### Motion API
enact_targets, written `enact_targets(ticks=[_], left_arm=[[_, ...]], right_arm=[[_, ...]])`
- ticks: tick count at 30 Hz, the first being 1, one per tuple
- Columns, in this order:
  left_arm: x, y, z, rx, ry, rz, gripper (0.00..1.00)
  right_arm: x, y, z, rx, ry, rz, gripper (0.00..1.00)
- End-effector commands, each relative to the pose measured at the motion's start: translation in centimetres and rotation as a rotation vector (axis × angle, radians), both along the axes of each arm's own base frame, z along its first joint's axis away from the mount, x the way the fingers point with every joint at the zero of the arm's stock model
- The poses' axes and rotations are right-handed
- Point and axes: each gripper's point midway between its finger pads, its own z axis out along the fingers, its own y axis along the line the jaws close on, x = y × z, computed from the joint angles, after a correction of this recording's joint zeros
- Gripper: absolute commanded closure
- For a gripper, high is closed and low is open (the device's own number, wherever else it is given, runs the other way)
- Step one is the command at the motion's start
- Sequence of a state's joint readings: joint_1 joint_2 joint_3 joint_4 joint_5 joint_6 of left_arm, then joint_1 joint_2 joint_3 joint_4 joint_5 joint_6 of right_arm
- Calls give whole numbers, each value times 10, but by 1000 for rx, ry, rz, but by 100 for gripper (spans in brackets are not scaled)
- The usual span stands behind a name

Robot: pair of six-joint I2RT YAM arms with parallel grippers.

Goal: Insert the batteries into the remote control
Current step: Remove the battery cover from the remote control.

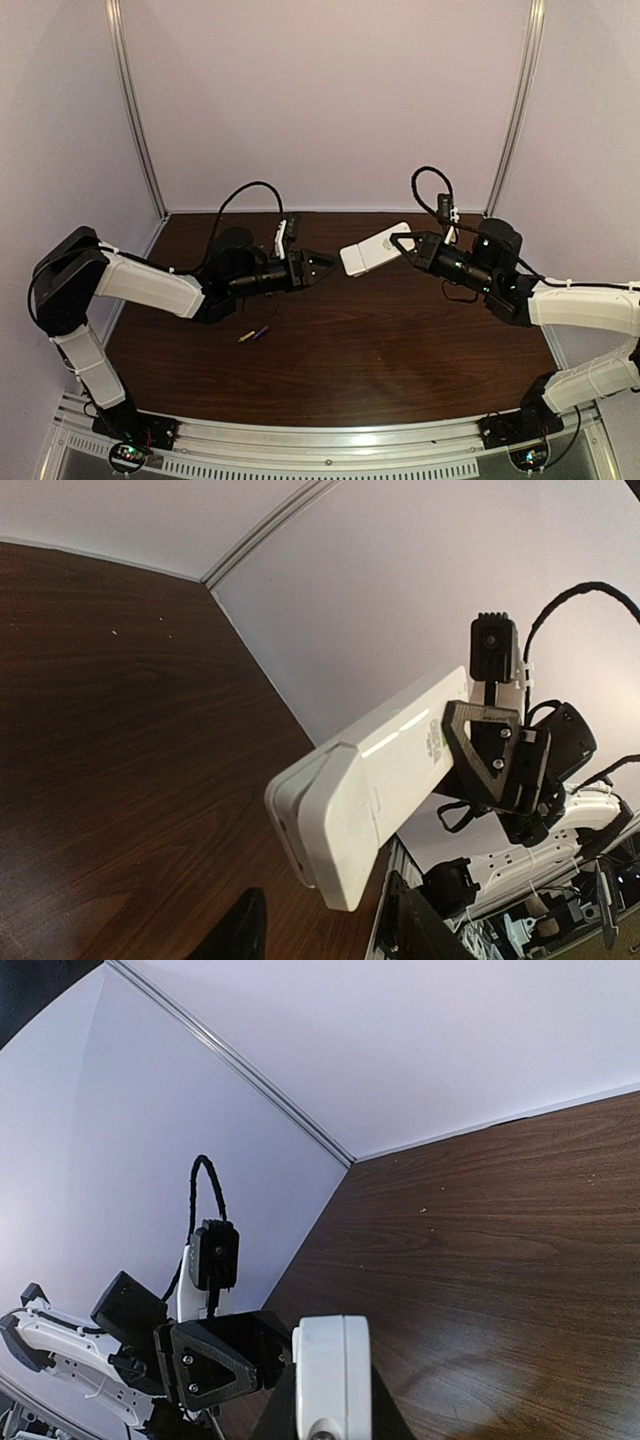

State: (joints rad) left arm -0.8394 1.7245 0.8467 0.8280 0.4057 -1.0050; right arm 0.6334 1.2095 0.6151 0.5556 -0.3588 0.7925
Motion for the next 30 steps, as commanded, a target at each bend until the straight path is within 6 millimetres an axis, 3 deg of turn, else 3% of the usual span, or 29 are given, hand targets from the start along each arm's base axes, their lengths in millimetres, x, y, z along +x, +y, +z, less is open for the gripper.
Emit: enact_targets(ticks=[1,15,30], left_arm=[[3,1,19,-34,-50,12,52],[0,-17,30,-75,-71,-62,56],[-5,-13,31,-108,-67,-78,93]], right_arm=[[-5,2,14,37,-35,19,100],[-9,9,13,81,-25,69,100],[-8,5,19,73,-39,52,100]])
